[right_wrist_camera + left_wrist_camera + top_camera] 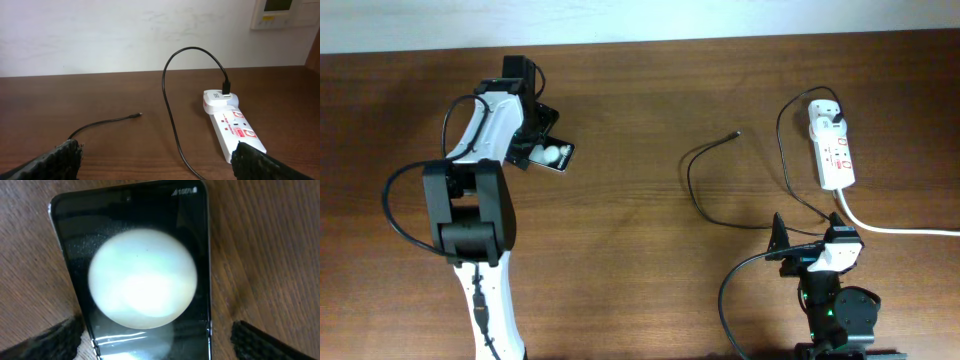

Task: Plug charger to phone and switch on socket
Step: 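Close the left gripper on the phone's sides and lift it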

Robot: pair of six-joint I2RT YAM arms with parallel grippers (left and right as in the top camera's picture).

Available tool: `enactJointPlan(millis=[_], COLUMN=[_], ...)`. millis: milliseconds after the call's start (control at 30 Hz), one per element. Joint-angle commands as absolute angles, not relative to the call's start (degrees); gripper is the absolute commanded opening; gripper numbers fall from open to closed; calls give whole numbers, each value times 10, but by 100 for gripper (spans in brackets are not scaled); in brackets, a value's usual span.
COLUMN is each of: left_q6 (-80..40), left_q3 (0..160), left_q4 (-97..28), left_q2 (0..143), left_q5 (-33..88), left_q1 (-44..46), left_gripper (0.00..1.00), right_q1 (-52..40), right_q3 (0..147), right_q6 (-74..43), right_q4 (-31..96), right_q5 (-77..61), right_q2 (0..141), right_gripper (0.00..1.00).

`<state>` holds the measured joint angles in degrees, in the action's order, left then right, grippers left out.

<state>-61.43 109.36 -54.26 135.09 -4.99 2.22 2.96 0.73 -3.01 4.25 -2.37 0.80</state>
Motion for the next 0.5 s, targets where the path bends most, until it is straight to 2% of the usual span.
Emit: enactJointPlan(millis=[0, 33, 67, 133, 200, 333, 467], left_q6=[-623, -621, -621, -620, -599, -504, -465], left_q3=[1098, 1098, 1098, 1098, 1098, 1098, 1098], left_q4=[-556, -559, -562, -572, -588, -610, -625], left_q2=[1393, 1395, 1395, 1395, 1395, 1395, 1395], left_q5=[-43, -37, -37, -37, -37, -28, -27], left_q1=[26, 26, 26, 26, 26, 26, 26], left_gripper=[90, 79, 73, 72, 67, 65, 70], right_q1=[30, 30, 30, 30, 30, 30, 30], right_q3=[3, 3, 3, 3, 3, 3, 3], right_q6=[-33, -33, -33, -33, -33, -33, -33], right_q4=[43, 43, 43, 43, 43, 43, 43], right_q5=[-19, -19, -19, -19, -19, -19, -19], right_q2=[4, 4, 4, 4, 4, 4, 4], right_gripper=[99, 99, 99, 99, 99, 99, 99])
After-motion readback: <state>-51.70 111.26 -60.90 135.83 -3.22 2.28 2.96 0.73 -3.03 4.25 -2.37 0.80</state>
